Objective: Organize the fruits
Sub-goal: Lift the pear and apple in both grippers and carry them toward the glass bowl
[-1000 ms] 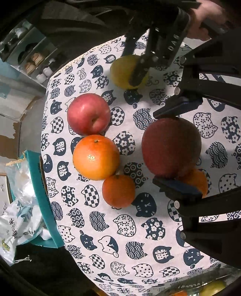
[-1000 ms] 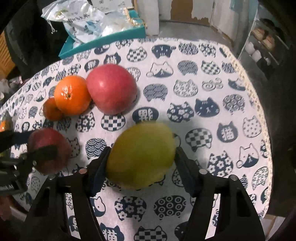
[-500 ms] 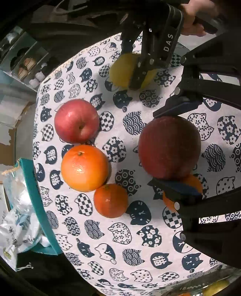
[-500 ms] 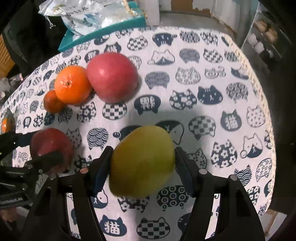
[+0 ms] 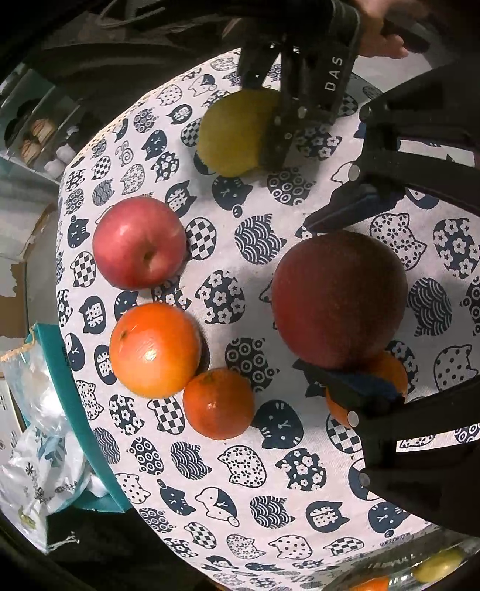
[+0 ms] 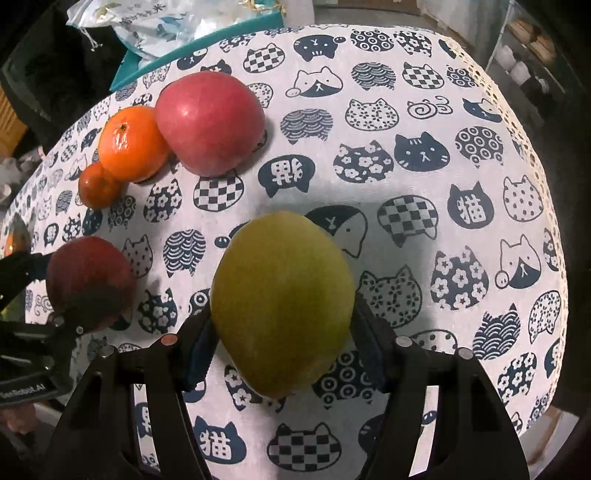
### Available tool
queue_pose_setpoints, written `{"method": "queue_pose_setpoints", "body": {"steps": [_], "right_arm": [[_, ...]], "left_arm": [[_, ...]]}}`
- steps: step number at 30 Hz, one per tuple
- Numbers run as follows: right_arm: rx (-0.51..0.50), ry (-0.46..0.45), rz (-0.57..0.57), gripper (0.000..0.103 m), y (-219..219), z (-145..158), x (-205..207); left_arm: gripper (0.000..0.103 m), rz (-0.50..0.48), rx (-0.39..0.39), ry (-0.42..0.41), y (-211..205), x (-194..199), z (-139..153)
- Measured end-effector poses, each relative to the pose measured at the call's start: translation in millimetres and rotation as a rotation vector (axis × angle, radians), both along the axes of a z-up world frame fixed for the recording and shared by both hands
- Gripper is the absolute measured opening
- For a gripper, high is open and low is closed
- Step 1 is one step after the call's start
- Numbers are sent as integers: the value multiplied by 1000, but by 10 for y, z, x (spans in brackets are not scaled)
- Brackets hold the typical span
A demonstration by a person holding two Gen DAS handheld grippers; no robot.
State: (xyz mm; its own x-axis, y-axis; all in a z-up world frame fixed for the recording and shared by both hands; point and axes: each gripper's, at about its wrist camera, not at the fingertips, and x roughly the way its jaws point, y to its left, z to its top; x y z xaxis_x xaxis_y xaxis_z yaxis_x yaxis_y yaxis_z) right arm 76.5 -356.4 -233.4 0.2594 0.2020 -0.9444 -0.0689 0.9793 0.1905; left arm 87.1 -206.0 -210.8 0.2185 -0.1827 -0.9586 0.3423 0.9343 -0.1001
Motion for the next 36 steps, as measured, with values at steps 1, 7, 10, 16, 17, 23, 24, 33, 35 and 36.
{"method": "queue_pose_setpoints", "body": {"steps": [1, 7, 10, 16, 17, 23, 24, 33, 35, 36], "right_arm": [[-11, -7, 6, 59, -6, 17, -22], [-41, -34, 23, 59, 50, 35, -17], [-37, -38, 22, 59, 38, 37, -5], [-39, -56, 17, 59, 39, 35, -5], [-40, -60, 13, 59, 25, 43, -16], [-44, -88, 6, 59, -19, 92, -39], [-44, -97, 5, 59, -25, 119, -40], [-56, -187, 11, 59, -10, 454, -103], [-56, -206, 13, 59, -4, 541, -120], [-52, -216, 14, 59, 3, 588, -127]], "left_arm": [[72, -5, 5, 2, -5, -1, 0], [80, -30, -14, 16, -8, -23, -3], [81, -45, 9, 16, -42, -43, -31], [63, -55, 64, -21, -43, -55, -64], [63, -50, 49, -18, -19, -44, -65], [63, -32, 26, -31, 38, -54, -52], [63, -28, 23, -30, 49, -59, -46], [63, 10, -24, -67, 118, -114, 216], [63, 15, -33, -80, 133, -118, 285], [63, 16, -35, -88, 132, -120, 323]]}}
